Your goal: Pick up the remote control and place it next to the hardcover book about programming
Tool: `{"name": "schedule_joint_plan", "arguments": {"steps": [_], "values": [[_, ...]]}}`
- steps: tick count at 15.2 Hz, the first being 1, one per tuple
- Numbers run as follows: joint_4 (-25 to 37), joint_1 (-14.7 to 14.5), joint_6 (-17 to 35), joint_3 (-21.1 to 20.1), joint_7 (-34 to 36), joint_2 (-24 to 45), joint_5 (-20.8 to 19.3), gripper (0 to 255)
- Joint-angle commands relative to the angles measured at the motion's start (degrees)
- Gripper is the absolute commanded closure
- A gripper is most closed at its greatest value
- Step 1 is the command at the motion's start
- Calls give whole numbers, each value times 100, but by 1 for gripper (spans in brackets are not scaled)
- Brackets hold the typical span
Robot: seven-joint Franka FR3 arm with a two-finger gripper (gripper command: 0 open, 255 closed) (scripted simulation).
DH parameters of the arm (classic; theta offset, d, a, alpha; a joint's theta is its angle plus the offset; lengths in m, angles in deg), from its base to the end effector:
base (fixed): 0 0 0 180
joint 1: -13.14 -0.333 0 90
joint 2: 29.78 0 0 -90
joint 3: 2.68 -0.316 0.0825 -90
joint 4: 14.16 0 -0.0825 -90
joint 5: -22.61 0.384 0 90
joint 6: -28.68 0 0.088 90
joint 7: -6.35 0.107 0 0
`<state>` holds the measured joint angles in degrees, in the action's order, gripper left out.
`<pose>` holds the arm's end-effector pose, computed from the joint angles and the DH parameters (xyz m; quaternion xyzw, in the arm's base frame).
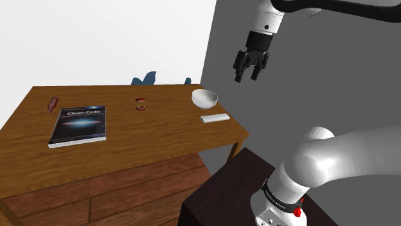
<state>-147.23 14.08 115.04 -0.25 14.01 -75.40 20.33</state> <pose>0.2970 -0.0264 0.6035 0.9958 -0.0907 -0.0095 0.0051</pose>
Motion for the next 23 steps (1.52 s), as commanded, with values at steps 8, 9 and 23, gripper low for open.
{"name": "schedule_joint_plan", "arguments": {"steps": [8, 9, 23], "values": [[-845, -127, 1063, 919, -1682, 126, -668, 0], [-927, -144, 1231, 1058, -1920, 194, -760, 0], [-988, -788, 3847, 3122, -5369, 2468, -1257, 0]]}}
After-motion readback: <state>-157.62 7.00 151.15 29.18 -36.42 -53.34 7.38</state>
